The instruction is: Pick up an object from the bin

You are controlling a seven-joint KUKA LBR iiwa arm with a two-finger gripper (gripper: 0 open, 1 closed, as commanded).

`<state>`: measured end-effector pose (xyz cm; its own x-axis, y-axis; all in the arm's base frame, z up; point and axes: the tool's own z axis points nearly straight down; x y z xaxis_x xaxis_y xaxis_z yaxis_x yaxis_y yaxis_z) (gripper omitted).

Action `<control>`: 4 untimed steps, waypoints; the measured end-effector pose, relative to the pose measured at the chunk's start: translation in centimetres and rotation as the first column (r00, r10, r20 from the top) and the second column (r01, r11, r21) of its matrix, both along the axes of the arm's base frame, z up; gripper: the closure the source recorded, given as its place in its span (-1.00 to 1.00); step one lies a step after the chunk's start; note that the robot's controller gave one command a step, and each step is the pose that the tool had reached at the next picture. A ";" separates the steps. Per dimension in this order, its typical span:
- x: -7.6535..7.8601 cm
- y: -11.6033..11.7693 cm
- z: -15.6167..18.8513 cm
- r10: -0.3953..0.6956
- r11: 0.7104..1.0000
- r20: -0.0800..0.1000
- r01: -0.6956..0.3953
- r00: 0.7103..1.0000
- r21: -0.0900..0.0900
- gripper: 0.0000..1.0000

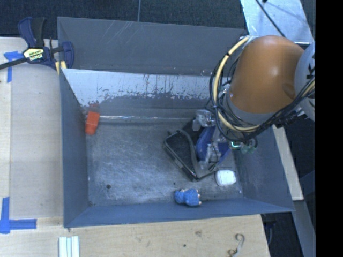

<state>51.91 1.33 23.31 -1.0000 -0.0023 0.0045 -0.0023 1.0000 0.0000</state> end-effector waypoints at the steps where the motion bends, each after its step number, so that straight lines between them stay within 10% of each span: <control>1: 8.1 -4.3 -14.0 0.136 0.991 0.002 -0.136 0.991 -0.001 -1.00; 3: 9.3 -17.1 -16.3 0.389 0.921 0.009 -0.389 0.921 0.011 -1.00; 4: 10.7 -8.4 -16.3 0.451 0.892 0.008 -0.451 0.892 0.002 -1.00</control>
Offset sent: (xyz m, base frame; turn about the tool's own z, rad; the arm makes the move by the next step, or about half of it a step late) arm 0.0807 -0.0402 -0.1359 -0.1377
